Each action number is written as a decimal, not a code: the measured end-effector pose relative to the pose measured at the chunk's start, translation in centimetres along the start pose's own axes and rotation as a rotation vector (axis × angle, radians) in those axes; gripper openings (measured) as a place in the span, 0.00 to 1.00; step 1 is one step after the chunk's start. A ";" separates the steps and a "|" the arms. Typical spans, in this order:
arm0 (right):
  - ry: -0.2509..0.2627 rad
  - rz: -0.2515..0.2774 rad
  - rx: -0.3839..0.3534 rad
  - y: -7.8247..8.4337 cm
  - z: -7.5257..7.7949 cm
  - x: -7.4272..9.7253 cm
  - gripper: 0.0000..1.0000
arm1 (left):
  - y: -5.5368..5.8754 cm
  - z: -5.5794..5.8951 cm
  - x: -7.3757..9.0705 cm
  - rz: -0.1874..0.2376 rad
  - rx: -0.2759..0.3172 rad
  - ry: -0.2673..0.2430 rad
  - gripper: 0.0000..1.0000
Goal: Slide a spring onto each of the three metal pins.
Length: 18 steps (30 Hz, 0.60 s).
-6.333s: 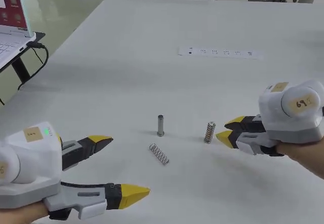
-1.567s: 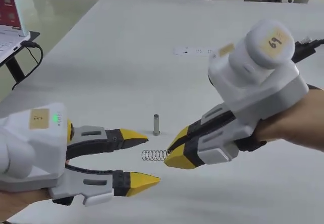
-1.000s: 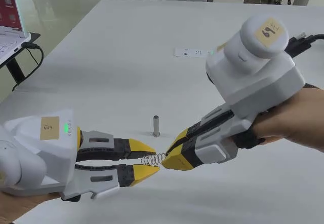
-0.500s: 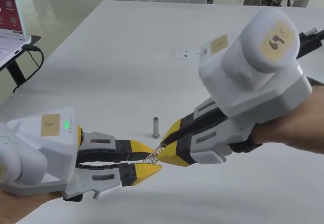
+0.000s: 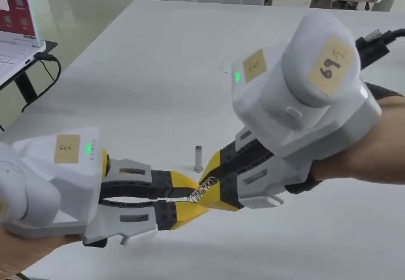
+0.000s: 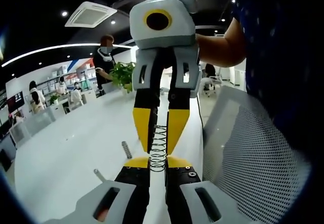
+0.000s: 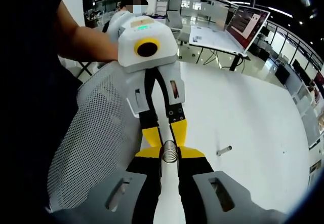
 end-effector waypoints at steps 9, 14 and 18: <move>-0.030 -0.018 0.019 0.1 -0.1 -0.2 0.08 | -0.1 0.2 -0.1 -0.018 -0.018 0.013 0.02; -0.032 -0.034 0.023 0.2 0.2 -0.3 0.08 | 0.2 0.0 -0.3 -0.019 -0.010 0.009 0.03; -0.039 -0.048 0.023 0.0 0.7 -0.3 0.08 | 0.3 -0.3 -0.3 -0.022 -0.007 -0.001 0.03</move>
Point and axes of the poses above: the centre of the closed fingertips' face, and the gripper's own axes: x roughly backward along the fingers, z roughly to its right, y roughly out of its underside, the point moved 7 cm from there along x, roughly backward along the fingers, and after that the axes turned 4 degrees about x, right-handed, at the moved point
